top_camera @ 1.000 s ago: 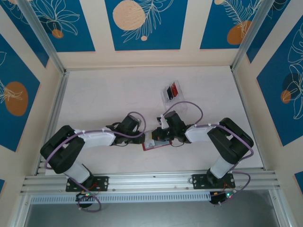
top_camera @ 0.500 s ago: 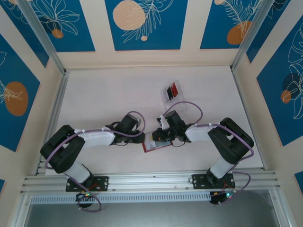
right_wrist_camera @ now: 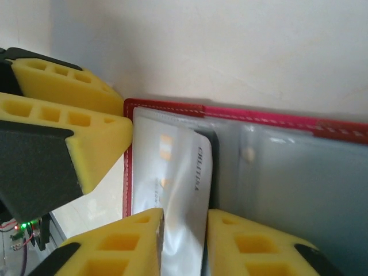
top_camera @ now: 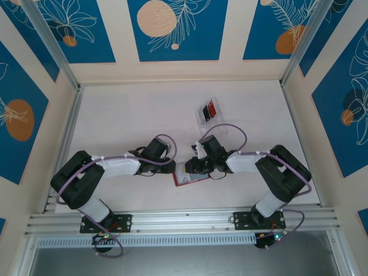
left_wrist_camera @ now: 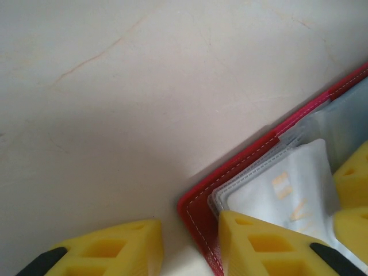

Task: Put the credit cards into the card holder
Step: Insert the credit card into the card slot, then rotate the card holder at the bottom-center of the table.

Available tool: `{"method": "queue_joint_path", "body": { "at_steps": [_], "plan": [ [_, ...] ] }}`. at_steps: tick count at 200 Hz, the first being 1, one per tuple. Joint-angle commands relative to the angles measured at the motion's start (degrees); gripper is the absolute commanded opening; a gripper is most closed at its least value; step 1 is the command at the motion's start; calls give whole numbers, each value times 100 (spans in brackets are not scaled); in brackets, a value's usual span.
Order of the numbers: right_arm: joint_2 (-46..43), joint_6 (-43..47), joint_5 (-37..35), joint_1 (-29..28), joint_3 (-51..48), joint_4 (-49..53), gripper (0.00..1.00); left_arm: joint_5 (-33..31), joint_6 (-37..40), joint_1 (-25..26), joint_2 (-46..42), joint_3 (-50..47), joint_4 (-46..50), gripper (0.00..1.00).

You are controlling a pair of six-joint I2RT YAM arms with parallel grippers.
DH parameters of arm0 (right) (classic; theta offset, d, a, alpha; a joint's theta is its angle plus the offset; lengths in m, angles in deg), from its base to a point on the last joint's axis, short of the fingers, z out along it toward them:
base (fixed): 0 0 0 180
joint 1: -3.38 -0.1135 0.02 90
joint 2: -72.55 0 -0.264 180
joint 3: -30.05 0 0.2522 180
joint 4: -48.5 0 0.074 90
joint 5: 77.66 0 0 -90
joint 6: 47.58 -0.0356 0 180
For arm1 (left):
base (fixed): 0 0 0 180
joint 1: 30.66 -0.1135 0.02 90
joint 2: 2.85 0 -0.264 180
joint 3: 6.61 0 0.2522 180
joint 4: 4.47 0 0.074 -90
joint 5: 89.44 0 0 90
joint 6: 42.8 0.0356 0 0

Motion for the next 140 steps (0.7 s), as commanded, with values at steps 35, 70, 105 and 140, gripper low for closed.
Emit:
{"method": "queue_joint_path", "body": {
  "at_steps": [35,70,105,140],
  "plan": [
    [-819,256,-446,35,285,1274,37,607,36,149,431,54,-919,33],
    [-1048,439,-1526,49,600,2270,24,505,133,272,181,49,-695,34],
    [-708,562,-2098,154,894,2726,10,264,51,574,-42,-6,-495,35],
    [-275,597,-2349,229,1165,2920,4,-4,-136,707,-173,-155,-458,36]
  ]
}}
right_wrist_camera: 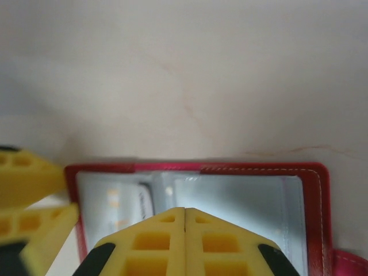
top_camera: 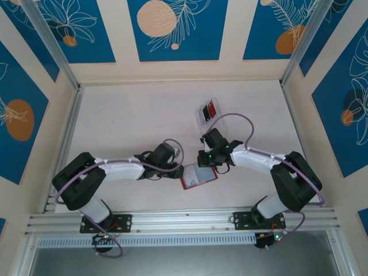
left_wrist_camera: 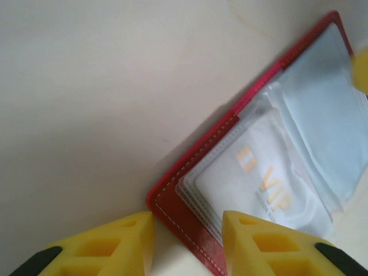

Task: Put the credit cards into the card holder
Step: Rotate the card holder at the bottom-center of the table.

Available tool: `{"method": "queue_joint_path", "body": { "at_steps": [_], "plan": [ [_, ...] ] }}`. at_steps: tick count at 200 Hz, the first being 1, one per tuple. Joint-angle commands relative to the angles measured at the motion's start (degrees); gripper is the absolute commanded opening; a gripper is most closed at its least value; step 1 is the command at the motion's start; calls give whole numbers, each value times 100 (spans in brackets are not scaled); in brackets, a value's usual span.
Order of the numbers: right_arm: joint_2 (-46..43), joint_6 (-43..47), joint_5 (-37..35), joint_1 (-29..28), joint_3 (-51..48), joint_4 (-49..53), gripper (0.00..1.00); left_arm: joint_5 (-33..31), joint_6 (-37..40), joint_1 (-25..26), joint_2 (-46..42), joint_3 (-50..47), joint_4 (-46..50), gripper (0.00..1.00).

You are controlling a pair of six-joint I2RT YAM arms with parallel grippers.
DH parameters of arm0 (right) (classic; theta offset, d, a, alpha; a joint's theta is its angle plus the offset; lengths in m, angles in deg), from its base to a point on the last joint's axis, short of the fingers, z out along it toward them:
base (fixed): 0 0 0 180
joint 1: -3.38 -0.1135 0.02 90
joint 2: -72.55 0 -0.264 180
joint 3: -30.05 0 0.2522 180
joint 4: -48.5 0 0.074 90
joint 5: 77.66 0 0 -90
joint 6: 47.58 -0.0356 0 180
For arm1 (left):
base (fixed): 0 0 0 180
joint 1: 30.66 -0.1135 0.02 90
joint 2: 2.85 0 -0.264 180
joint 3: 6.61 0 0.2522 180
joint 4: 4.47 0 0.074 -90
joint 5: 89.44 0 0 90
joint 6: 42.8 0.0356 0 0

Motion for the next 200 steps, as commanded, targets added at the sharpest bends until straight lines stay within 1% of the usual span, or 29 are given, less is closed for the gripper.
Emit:
{"method": "queue_joint_path", "body": {
  "at_steps": [1,19,53,105,132,154,181,200],
  "plan": [
    [276,108,-375,48,269,459,4,-47,-125,70,-74,-143,-105,36],
    [444,79,-618,39,375,628,0,-139,-206,82,-155,-215,-82,36],
    [306,23,-827,54,269,705,0,-177,-280,151,-296,-264,-22,37],
    [522,-87,-760,83,295,803,0,-151,-350,462,42,-110,-99,39],
    [613,-267,-614,85,207,709,0,-359,-391,482,309,91,0,37],
    [560,-555,-565,130,17,555,0,-456,-381,482,567,326,61,36],
    [240,-1059,-513,364,-422,230,0,-440,-346,479,831,588,72,35],
    [42,-1393,-746,421,-619,212,0,-451,-287,465,964,760,121,36]
  ]
}}
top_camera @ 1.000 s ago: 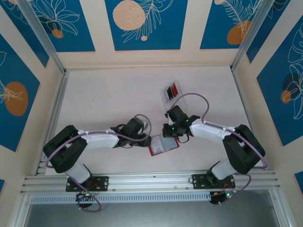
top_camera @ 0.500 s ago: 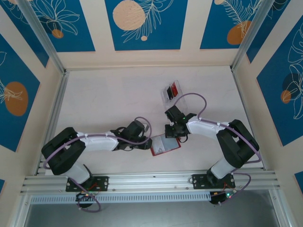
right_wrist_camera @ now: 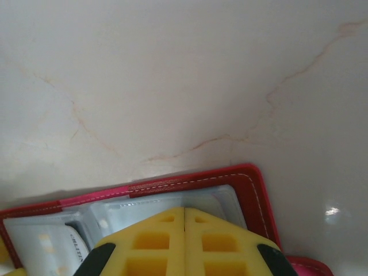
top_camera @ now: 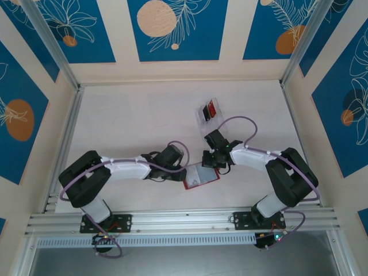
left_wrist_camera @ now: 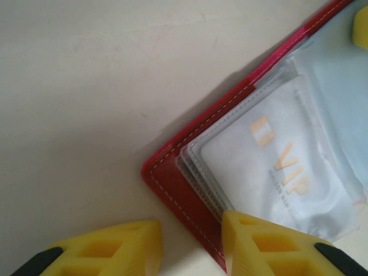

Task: Put the credit cards into the card holder
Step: Rotate the card holder at the bottom-center of the table.

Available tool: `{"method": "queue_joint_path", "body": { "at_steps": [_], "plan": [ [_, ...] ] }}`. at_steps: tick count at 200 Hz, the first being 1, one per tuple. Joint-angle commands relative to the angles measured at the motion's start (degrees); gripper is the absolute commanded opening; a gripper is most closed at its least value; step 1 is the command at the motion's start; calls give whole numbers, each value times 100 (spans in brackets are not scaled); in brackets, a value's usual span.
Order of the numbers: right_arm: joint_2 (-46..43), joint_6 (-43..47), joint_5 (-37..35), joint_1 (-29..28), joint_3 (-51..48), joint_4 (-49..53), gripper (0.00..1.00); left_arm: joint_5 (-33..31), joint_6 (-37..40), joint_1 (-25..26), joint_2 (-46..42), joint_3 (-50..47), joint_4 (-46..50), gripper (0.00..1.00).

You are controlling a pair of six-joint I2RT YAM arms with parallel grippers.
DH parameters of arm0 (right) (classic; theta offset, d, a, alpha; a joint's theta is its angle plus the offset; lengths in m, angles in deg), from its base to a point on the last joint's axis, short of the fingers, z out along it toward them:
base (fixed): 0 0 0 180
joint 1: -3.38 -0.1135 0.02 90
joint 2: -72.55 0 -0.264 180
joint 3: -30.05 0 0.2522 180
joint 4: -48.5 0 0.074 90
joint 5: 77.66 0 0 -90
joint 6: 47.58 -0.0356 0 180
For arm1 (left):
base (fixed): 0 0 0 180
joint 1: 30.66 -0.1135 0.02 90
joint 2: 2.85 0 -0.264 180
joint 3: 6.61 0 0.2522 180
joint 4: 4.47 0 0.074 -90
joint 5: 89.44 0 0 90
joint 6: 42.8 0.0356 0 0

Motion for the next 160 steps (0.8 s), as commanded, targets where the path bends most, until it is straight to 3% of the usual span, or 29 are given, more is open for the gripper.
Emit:
{"method": "queue_joint_path", "body": {
  "at_steps": [1,53,160],
  "plan": [
    [-124,-622,-320,150,-396,204,0,-111,64,73,587,247,-614,36],
    [-545,-1102,-433,282,-743,119,0,-79,308,31,721,747,-489,38],
    [-1140,-373,-629,200,-212,847,2,-71,414,40,562,1226,-189,37]
  ]
}}
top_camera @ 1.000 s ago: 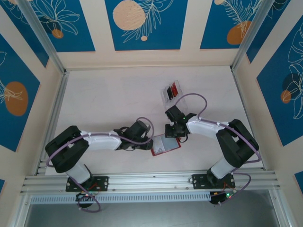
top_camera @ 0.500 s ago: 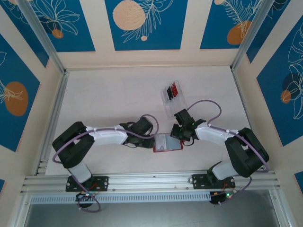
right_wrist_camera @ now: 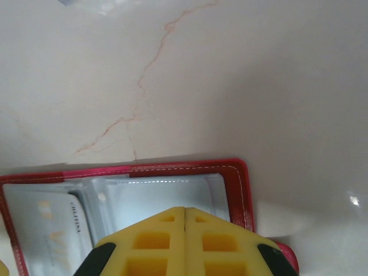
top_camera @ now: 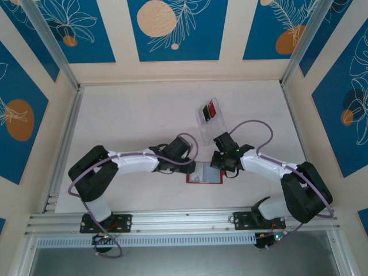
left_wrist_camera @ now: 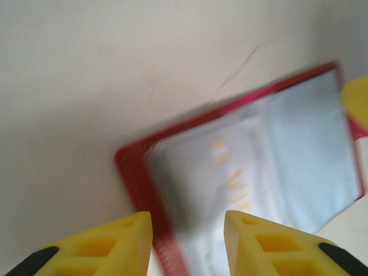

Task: Put the credit cards into the card holder
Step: Rotate the card holder at the bottom-center of the table, then flip over the card slot in the card holder.

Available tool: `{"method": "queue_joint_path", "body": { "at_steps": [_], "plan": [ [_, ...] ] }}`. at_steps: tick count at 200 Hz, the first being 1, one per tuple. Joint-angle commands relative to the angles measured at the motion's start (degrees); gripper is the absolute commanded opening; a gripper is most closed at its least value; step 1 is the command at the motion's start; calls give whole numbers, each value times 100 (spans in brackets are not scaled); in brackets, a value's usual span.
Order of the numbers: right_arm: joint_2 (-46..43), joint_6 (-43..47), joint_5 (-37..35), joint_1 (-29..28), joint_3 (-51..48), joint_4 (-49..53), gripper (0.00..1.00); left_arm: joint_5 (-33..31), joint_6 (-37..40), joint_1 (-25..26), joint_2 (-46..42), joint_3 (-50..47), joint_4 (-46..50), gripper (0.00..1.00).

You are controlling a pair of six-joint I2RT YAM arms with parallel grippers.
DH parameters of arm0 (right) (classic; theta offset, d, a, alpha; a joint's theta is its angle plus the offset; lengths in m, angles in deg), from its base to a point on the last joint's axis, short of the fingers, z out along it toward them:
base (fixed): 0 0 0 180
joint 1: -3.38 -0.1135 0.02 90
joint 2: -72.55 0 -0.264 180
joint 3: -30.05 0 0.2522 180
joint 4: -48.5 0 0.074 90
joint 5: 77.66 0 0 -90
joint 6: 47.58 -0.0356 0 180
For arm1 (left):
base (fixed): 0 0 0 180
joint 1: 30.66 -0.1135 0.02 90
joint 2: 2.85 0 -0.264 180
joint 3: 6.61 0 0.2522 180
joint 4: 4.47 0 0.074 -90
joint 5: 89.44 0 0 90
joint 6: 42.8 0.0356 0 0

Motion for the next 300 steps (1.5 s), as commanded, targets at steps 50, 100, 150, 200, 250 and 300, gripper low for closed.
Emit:
{"method": "queue_joint_path", "body": {
  "at_steps": [50,100,150,200,250,300],
  "plan": [
    [82,347,-76,-5,287,378,2,-213,84,38,240,224,-76,33],
    [312,352,-121,-5,313,433,1,-265,67,38,275,152,-21,26],
    [499,273,-102,-17,255,393,1,-327,39,39,312,46,20,21],
    [639,273,29,-57,206,304,1,-395,49,62,421,-103,18,20],
    [835,273,370,-165,240,94,1,-576,121,155,505,-133,107,20],
    [870,277,1019,-168,221,-324,1,-680,168,253,530,-121,165,20]
  ]
}}
